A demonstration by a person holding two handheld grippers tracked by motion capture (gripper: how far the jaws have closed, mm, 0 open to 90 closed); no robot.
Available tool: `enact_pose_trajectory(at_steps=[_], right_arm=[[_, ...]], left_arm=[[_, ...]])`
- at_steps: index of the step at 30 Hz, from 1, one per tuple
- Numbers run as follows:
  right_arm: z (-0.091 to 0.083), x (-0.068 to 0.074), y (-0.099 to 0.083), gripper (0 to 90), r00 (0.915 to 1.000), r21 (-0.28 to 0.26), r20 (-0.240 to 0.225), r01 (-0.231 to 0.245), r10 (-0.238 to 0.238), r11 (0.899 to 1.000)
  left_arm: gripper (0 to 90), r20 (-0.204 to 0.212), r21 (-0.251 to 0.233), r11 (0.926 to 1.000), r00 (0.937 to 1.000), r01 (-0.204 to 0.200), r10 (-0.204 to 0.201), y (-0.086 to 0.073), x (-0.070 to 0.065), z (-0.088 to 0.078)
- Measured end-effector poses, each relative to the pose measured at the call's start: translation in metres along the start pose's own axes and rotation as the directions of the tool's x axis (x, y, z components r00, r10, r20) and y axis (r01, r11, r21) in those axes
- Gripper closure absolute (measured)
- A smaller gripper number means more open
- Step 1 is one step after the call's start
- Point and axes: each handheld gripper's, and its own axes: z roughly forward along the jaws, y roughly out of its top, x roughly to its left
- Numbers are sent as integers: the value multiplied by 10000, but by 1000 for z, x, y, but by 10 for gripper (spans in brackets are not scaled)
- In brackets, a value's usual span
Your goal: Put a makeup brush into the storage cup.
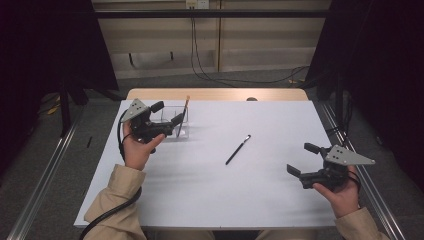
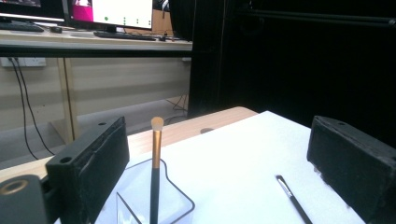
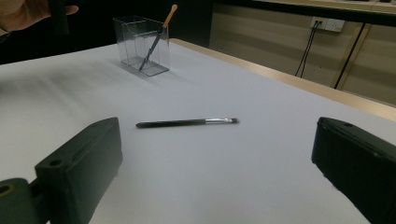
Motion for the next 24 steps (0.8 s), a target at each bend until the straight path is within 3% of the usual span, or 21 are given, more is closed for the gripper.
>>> enact_pose_trajectory(at_steps=[3, 16, 24], right_arm=[[0, 0, 0, 14, 10000, -6, -11, 15, -15, 10000], [0, 0, 0, 14, 10000, 7, 13, 39, -39, 10000], [1, 1, 0, 13, 10000, 16, -33, 67, -67, 10000]], left_arm=[[33, 127, -98, 9999, 9998, 134, -133, -2, -2, -3], [0, 477, 212, 9998, 9989, 30, -40, -10, -4, -14], [0, 528, 645, 9979, 9986, -33, -2, -16, -4, -21]])
